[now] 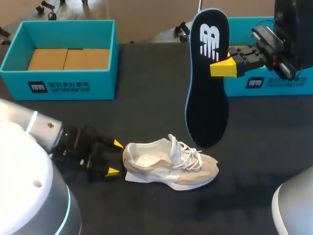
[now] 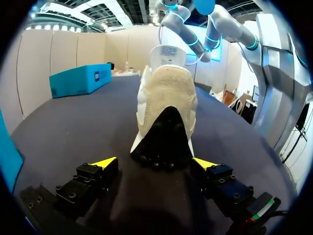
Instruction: Take the shoe out of the shoebox, open the shoe tongue, remove and reinsert the insole, then place the shoe into the shoebox
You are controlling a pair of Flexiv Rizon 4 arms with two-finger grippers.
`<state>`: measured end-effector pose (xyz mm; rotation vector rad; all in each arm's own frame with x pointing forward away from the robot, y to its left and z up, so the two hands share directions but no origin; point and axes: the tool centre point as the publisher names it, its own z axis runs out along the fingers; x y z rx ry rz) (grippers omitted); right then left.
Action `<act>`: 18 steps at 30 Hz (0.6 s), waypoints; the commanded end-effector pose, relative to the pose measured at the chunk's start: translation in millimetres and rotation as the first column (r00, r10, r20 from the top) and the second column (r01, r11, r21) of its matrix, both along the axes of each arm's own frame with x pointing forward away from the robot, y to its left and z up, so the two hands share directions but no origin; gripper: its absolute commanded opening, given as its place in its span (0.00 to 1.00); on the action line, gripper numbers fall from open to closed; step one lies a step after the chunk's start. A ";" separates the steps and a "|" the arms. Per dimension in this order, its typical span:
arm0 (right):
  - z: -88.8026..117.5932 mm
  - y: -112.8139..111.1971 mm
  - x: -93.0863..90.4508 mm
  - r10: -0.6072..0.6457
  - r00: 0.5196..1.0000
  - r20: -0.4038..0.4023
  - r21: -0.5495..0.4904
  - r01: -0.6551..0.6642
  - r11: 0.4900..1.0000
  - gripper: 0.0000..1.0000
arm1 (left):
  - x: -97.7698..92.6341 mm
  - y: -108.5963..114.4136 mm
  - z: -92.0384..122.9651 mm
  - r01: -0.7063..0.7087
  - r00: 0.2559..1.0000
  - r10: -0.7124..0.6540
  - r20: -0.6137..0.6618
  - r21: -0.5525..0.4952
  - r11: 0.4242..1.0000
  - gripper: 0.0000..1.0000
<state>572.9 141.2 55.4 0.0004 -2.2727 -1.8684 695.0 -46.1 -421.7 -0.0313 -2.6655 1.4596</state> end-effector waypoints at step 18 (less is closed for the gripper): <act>0.4 2.3 1.8 0.002 1.000 -0.002 -0.004 -0.002 1.000 0.00 | 16.0 7.7 34.1 -0.078 0.997 0.070 0.040 0.249 0.965 1.00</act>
